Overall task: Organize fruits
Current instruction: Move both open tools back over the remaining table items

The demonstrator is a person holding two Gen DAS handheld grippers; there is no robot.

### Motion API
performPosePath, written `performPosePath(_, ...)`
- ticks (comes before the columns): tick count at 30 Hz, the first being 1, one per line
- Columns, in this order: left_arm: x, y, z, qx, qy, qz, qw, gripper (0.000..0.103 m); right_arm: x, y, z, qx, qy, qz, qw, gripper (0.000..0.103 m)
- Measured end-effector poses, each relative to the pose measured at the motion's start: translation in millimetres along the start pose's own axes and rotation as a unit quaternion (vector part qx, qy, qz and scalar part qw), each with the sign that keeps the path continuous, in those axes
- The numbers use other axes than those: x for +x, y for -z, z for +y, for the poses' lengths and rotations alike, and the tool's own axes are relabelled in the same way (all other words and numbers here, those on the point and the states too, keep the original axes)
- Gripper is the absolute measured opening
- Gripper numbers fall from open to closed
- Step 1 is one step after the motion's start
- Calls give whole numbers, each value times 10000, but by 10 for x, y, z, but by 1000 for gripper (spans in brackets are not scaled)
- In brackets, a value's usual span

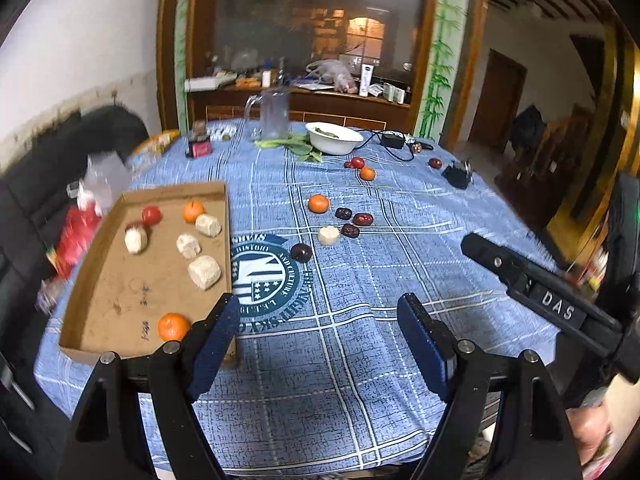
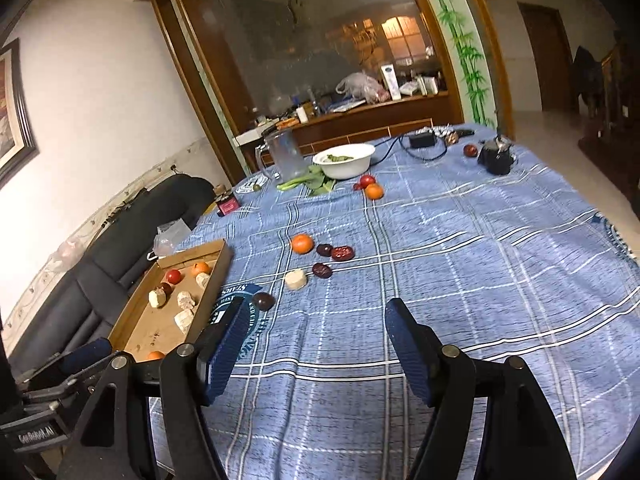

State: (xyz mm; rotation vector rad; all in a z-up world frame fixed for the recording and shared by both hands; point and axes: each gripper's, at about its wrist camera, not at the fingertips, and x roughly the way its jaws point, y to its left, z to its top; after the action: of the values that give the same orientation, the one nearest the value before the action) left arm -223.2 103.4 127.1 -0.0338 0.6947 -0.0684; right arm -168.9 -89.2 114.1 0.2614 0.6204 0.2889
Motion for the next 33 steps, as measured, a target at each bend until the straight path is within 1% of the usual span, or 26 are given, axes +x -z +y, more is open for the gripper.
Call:
performPosePath(3, 24, 43, -131, 351, -209, -46, 9992, 80, 16, 17, -15, -31, 53, -14, 10000, 74)
performPosePath(6, 83, 74, -160, 480, -305, 14, 9984, 80, 89, 32, -33, 36, 44, 74, 10000, 74)
performPosePath(12, 166, 107, -69, 420, -390, 120, 9983, 80, 179, 86, -17, 24, 52, 218, 9997, 74)
performPosePath(21, 254, 173, -22, 411, -423, 238, 9980, 80, 257, 148, 15, -52, 88, 350, 9993, 74)
performPosePath(26, 407, 216, 75, 222, -321, 422, 9983, 80, 359, 210, -57, -9, 135, 477, 9988, 75)
performPosePath(29, 551, 239, 244, -97, -252, 573, 9980, 80, 467, 244, -135, 22, 171, 611, 9980, 75)
performPosePath(33, 654, 227, 423, -432, -152, 547, 9975, 80, 604, 218, -267, 132, 235, 744, 9969, 75)
